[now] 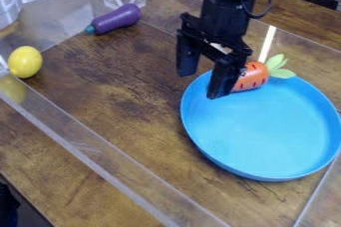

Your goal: Remove the carrot from the blue tray and put it on the table

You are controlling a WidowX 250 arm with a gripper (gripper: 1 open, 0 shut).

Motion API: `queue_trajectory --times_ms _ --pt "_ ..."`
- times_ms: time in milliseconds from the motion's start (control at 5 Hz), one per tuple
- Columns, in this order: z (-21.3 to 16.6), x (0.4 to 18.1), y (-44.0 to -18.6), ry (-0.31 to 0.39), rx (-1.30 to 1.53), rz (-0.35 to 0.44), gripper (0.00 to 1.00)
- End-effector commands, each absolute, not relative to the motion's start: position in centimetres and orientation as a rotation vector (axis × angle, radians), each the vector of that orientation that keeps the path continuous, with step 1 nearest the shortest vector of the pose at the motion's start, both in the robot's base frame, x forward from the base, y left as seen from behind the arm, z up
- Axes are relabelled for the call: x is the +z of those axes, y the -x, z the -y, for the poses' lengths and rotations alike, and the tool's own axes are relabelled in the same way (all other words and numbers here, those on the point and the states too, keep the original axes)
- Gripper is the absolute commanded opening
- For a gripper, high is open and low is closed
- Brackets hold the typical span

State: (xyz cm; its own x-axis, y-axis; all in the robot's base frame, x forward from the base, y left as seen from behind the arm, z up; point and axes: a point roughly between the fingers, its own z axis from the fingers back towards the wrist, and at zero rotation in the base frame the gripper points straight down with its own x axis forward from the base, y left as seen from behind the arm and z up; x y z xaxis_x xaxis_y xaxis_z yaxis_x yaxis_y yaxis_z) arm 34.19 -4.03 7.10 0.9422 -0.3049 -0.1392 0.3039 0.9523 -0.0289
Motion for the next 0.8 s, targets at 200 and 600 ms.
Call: queue_trajectory --times_ms 200,600 --pt "5.2 8.4 -36.1 0.002 -0.359 -0.074 1.00" --pt "6.0 8.4 -37.5 -0.003 -0.380 -0.053 1.00"
